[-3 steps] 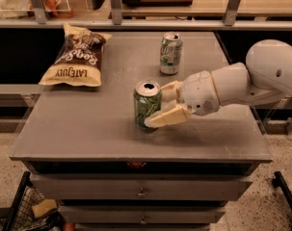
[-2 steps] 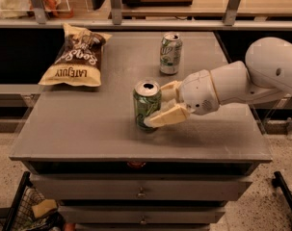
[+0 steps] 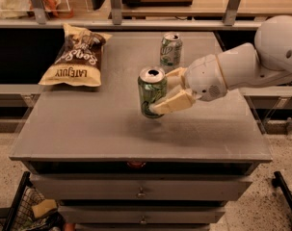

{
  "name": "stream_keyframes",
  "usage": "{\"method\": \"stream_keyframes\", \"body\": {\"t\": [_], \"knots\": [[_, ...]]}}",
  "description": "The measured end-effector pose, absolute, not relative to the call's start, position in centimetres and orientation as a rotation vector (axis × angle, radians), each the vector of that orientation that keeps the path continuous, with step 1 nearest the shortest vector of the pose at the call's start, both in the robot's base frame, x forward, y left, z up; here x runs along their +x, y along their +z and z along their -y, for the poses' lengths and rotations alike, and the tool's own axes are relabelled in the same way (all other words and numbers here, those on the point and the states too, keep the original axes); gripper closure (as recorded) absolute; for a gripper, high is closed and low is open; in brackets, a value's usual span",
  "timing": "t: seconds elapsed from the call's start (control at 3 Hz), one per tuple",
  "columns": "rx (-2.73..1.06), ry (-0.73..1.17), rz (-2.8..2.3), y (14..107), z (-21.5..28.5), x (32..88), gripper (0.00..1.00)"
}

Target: Move green can near brown chip bag

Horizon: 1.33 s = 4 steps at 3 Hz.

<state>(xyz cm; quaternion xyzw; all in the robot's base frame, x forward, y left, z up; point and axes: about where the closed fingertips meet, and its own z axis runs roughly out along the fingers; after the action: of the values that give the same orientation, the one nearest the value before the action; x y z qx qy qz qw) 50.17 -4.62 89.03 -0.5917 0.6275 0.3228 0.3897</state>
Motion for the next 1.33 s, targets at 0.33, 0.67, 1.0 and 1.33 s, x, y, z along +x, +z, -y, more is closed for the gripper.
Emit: {"method": "stream_keyframes", "body": {"t": [0.33,0.67,1.0,1.33], "knots": [[-1.513,0.775,-1.556,92.5,5.8,51.6,1.0],[-1.511,0.761,-1.542,93.3,5.9,51.8,1.0],[-1.491,0.76,-1.557,92.9,5.5,52.2,1.0],[-1.467,0.737,-1.59,92.2,3.2,54.5,1.0]]}}
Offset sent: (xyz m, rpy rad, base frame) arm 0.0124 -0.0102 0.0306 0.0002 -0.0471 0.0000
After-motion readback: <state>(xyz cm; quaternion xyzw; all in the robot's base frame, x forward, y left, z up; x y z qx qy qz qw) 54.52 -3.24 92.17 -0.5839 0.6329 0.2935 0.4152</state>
